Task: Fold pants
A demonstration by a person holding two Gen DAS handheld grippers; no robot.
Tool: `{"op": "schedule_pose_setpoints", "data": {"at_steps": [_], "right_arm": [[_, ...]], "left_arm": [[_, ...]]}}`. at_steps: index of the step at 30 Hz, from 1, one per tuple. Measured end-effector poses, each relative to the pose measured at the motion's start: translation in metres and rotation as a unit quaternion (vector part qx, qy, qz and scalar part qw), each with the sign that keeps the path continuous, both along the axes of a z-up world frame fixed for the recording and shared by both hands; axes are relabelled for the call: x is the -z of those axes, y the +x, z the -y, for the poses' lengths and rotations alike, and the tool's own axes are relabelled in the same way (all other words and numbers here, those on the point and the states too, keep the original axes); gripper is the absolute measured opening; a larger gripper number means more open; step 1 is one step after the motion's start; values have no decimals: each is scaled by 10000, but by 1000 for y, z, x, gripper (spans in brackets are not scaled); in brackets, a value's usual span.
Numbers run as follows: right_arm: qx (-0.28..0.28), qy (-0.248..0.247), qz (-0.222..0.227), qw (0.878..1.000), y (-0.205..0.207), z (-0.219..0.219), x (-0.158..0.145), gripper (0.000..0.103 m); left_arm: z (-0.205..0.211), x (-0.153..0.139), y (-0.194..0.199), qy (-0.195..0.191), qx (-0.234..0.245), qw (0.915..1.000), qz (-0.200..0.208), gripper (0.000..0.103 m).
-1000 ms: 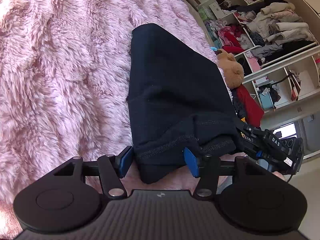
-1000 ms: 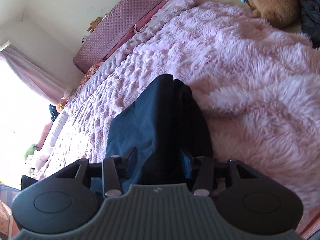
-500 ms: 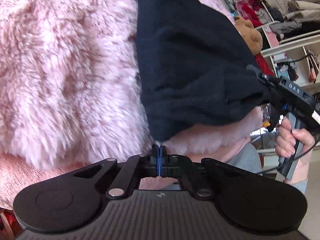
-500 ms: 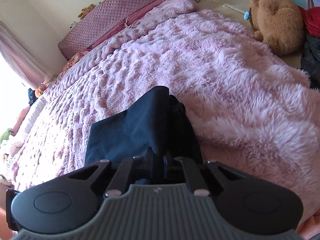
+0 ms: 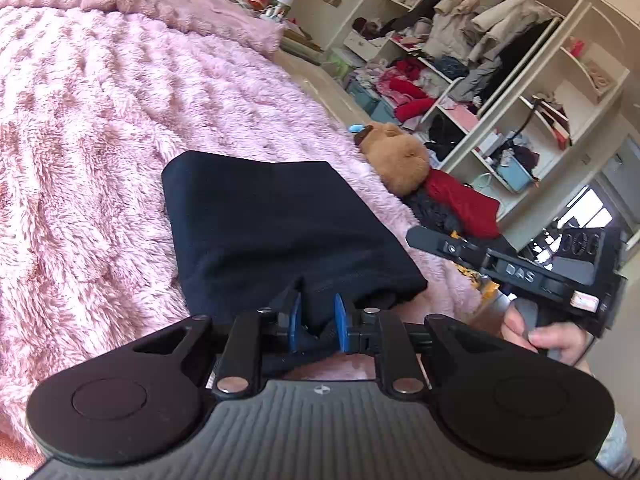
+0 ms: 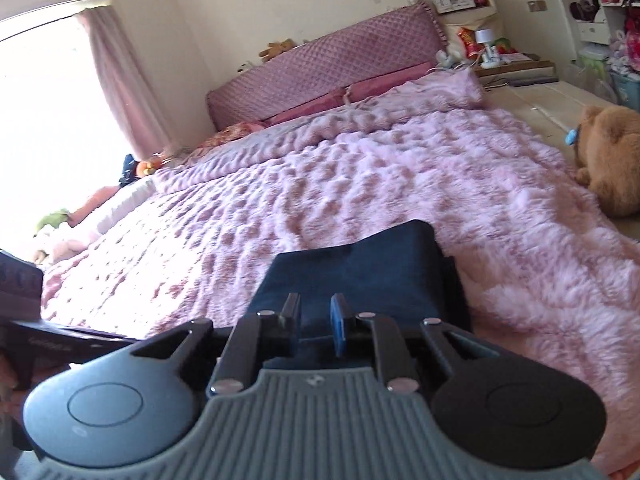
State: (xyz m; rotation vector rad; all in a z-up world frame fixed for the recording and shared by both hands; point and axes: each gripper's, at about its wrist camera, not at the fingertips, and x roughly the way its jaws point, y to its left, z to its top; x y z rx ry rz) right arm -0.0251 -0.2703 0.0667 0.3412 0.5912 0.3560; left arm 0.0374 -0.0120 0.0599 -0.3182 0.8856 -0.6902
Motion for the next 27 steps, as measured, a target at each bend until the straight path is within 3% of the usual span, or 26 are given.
{"op": "schedule_pose_setpoints", "data": {"at_steps": [2, 5, 7, 9, 11, 14, 18, 24, 27], "right_arm": [[-79, 13, -81, 9999, 7, -12, 4, 9], [-134, 18, -226, 9997, 20, -27, 17, 7], [177, 405, -594, 9973, 30, -23, 38, 1], [378, 745, -1066, 9908, 37, -11, 56, 0], [374, 593, -1303, 9890, 33, -4, 68, 0], [289, 380, -1295, 9904, 22, 1, 73, 0], [449, 625, -1435, 9866, 13, 15, 76, 0], [430, 345, -1314, 9898, -3, 21, 64, 0], [277, 324, -1141, 9926, -11, 29, 47, 0]], "left_arm": [[10, 10, 9, -68, -129, 9997, -220, 9], [21, 26, 14, -147, -714, 9971, -227, 9], [27, 41, 18, -49, -942, 9944, -482, 9], [24, 60, 21, -51, -685, 9929, -968, 9], [21, 67, 13, -121, -635, 9936, -931, 9], [25, 72, 6, -112, -271, 9941, -1043, 9], [34, 71, 2, 340, -135, 9952, -908, 12], [24, 72, 1, 299, -55, 9928, -1162, 13], [11, 62, 2, 68, -157, 9916, -1284, 13]]}}
